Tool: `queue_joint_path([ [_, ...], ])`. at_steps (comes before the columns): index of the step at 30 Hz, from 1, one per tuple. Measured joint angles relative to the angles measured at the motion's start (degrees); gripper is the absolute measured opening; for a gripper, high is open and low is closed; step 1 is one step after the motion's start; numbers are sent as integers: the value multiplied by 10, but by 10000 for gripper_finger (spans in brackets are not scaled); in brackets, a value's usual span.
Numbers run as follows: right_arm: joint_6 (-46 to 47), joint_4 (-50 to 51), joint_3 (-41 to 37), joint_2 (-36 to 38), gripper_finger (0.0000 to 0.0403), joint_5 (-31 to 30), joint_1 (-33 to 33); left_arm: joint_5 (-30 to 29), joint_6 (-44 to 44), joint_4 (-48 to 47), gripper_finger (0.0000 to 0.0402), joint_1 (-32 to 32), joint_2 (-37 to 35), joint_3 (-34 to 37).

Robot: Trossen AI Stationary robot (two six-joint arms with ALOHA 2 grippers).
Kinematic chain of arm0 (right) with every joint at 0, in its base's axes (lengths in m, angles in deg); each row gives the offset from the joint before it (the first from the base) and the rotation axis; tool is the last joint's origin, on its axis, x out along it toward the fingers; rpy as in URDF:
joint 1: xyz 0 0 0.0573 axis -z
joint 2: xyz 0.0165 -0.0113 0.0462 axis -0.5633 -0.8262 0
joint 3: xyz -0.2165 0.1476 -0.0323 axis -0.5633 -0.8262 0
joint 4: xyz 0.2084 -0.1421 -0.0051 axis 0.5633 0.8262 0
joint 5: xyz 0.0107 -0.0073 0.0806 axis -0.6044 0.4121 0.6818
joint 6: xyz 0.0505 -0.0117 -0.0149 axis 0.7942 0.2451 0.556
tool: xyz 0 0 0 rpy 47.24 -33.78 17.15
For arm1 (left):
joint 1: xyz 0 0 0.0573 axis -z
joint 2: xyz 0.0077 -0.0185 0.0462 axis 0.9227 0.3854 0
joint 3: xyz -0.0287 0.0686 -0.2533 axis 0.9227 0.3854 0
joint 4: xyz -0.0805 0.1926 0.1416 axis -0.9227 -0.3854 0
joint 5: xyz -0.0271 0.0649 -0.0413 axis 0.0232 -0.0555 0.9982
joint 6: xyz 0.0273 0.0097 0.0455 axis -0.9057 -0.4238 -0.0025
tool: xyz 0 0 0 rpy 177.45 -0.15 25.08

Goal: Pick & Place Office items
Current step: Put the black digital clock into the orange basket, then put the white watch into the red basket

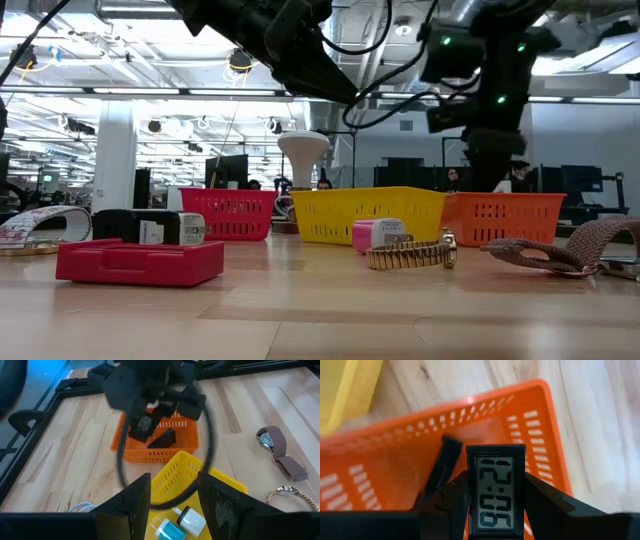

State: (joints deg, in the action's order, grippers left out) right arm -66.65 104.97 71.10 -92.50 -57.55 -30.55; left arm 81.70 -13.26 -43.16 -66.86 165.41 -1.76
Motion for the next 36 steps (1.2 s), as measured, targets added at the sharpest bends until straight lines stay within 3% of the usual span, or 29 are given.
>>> queue_joint_path([
  [5, -8, -18, 0, -39, 167, 67, 31, 0, -2, 0, 153, 0, 0, 0],
  [11, -9, -12, 3, -73, 194, 70, 33, 0, -2, 0, 153, 0, 0, 0],
  [19, -5, 26, 62, -81, 209, 107, 30, 0, 5, -2, 153, 7, 0, 0],
  [25, 0, 98, 107, -37, 203, 97, 27, 2, 6, -3, 153, 38, 0, 0],
  [29, 10, 92, 109, 24, 198, 94, 6, 0, 4, -64, 153, 55, -17, -2],
  [32, 14, 78, 107, 68, 195, 80, -23, 2, 55, -145, 153, 61, -47, 0],
  [36, 10, -11, 65, 127, 193, 61, -60, 2, 225, -240, 153, 66, -95, -1],
])
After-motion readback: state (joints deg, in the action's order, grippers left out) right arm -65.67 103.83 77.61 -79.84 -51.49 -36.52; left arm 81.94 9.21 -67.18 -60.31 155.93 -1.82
